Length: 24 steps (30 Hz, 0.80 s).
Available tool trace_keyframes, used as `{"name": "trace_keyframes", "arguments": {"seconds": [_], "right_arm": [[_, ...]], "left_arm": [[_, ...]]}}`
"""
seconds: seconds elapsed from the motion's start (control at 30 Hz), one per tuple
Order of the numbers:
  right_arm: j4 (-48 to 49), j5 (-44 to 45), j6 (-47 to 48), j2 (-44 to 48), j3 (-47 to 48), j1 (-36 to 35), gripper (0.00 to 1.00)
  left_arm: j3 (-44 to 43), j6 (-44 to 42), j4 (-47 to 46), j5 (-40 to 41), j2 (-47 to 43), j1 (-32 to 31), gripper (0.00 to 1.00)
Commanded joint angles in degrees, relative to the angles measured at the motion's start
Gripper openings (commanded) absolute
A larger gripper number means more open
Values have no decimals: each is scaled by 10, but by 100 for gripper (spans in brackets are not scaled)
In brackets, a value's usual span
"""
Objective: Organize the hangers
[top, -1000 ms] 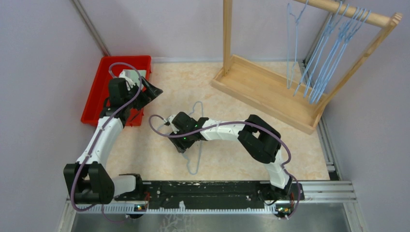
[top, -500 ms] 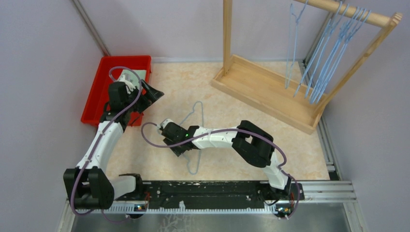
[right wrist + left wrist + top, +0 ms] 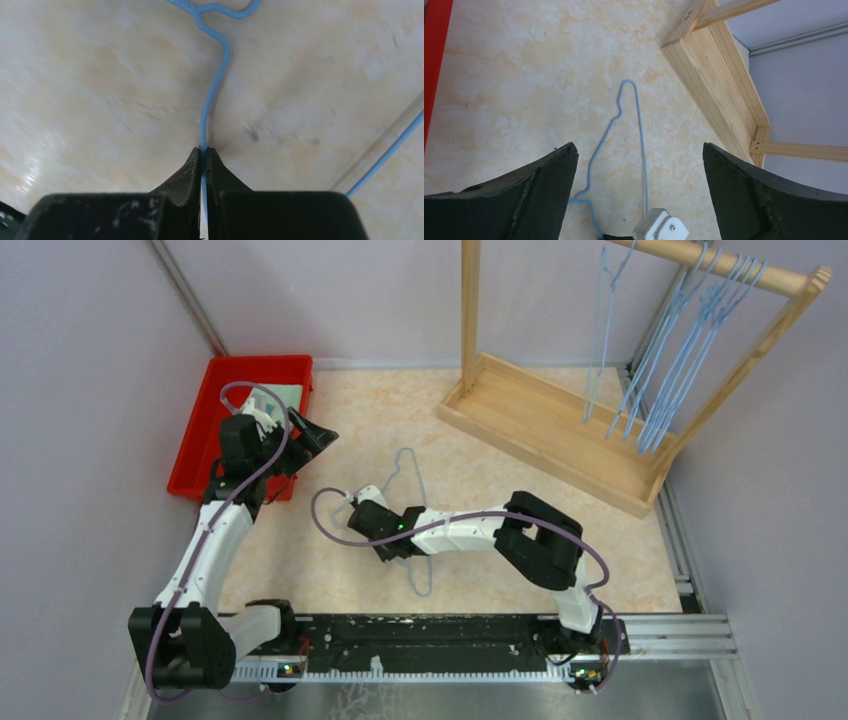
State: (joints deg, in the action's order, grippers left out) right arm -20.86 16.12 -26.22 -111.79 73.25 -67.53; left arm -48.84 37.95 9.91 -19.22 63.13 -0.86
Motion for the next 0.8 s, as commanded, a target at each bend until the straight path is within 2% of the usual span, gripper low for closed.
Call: {"name": "trace_keyframes", "arguments": {"seconds": [0.0,0.17,0.3,0.43,0.6,0.77], "right_arm": [[-65,-59,-44,124,-84,59,0],[-59,-97,-72,318,-106,100,0],[-79,-85,-112,404,-85,104,0],[-54,-36,-158,468,-67,104,0],[7,67,-156,505,-19,104,0],[19,168,-79,452,114,104,0]], "left_arm": [[5,12,-24,-10,-25,4,100],[-17,-5,-11,7,-34,4,100],[-15,0,-18,-2,-30,3,100],[7,16,-36,-21,-27,3,100],[20,17,-43,-27,-24,3,100],[19,22,-42,-40,-27,3,100]]}}
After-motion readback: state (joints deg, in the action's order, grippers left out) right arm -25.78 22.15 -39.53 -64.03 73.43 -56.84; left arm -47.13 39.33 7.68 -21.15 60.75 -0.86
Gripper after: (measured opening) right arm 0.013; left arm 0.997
